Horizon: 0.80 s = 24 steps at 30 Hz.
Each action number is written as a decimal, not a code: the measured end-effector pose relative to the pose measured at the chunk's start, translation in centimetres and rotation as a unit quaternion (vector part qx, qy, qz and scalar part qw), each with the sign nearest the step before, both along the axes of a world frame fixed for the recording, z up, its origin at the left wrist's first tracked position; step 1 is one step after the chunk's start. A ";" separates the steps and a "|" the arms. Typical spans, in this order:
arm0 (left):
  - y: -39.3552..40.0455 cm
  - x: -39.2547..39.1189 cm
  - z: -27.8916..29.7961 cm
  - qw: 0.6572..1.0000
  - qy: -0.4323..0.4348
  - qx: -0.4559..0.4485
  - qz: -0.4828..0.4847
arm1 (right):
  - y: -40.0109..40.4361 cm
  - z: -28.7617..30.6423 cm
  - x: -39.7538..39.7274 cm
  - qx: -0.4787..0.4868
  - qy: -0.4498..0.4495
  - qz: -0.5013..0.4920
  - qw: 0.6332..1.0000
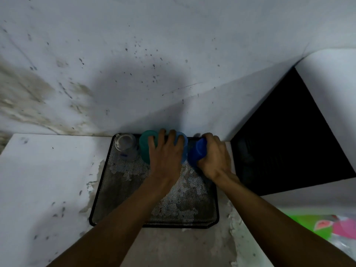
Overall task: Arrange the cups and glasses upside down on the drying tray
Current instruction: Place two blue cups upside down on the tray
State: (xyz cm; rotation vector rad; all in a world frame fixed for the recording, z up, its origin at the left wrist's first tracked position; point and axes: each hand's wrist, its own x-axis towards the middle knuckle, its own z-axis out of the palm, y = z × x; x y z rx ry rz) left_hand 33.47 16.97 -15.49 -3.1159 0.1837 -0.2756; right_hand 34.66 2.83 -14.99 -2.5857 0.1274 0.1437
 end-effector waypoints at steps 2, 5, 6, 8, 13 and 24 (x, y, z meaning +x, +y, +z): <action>0.1 0.0 0.0 1.000 -0.003 0.006 0.000 | 0.1 -0.3 0.2 0.002 -0.001 0.010 1.000; 0.0 -0.1 0.2 1.000 0.000 0.009 0.003 | -0.1 -0.4 0.2 0.019 -0.005 0.023 1.000; 0.0 -0.1 0.2 1.000 0.002 0.009 0.005 | -0.2 -0.4 0.2 0.025 -0.005 0.025 0.999; -0.1 -0.2 0.2 1.000 -0.002 0.003 0.004 | -0.3 -0.4 0.0 0.036 -0.001 0.019 0.999; -0.5 -0.9 0.1 0.999 -0.006 -0.046 -0.008 | -1.0 -0.1 -1.4 0.051 -0.007 -0.003 0.999; -3.3 -10.3 0.6 0.945 -0.049 -0.315 -0.068 | -5.1 1.8 -13.4 0.141 -0.044 -0.031 0.988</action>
